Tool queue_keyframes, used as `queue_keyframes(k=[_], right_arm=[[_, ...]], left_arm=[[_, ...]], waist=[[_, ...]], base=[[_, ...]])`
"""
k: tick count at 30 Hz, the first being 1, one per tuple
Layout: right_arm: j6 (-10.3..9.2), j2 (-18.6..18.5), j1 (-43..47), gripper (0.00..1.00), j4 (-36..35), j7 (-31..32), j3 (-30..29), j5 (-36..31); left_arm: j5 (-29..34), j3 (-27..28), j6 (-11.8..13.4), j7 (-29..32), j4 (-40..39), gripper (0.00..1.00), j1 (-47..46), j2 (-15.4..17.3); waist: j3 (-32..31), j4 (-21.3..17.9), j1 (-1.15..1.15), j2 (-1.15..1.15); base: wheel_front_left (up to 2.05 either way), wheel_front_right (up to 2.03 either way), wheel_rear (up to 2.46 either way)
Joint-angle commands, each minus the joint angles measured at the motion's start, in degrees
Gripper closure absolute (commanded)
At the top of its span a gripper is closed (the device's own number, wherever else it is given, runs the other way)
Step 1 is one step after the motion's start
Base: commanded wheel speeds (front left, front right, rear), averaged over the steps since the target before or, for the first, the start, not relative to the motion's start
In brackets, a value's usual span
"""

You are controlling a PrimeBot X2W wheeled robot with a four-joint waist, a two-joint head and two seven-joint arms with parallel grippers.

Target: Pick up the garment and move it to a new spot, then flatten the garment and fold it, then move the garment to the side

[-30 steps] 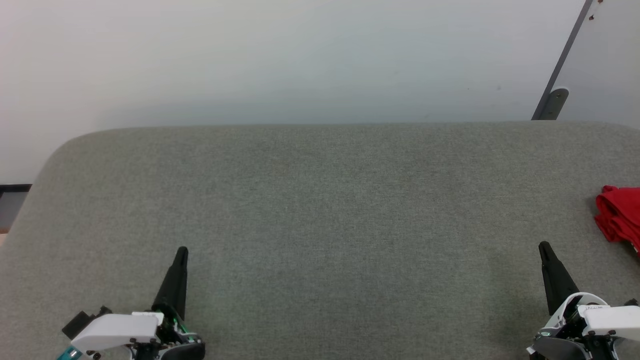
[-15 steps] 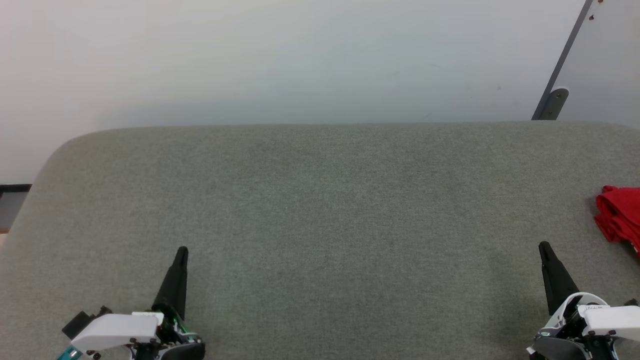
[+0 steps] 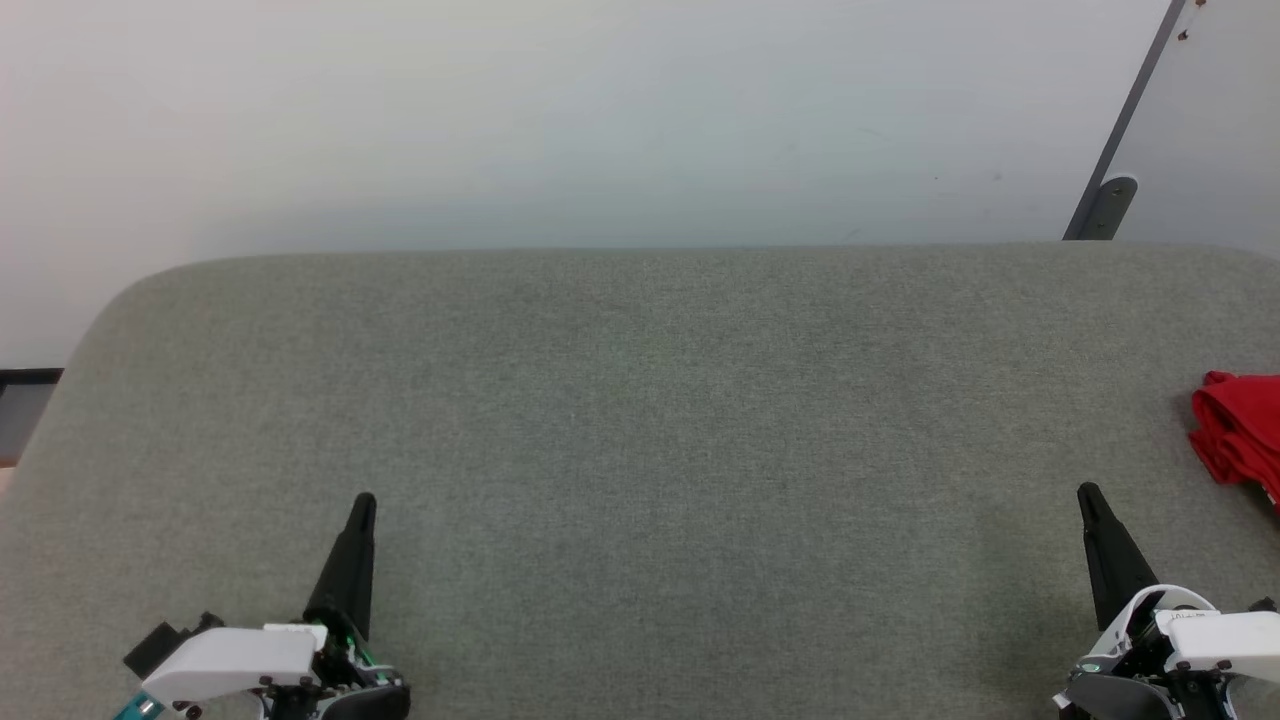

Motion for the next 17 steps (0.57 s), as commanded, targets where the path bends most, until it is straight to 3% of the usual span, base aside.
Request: queue_keyframes(k=[1, 17], right_arm=[[-0.06, 0.2, -0.2, 1.0, 0.0, 0.1, 0.0, 0.2], [-0.06, 0.2, -0.2, 1.0, 0.0, 0.1, 0.0, 0.2]], left_arm=[[0.3, 0.2, -0.2, 0.0, 0.1, 1.0, -0.6, -0.1], [0.3, 0.2, -0.2, 0.1, 0.1, 1.0, -0.6, -0.1]], waist=[[0.0, 0.0, 0.0, 0.0], [0.0, 0.0, 0.0, 0.0]], base=[[0.0, 0.0, 0.0], [0.0, 0.0, 0.0]])
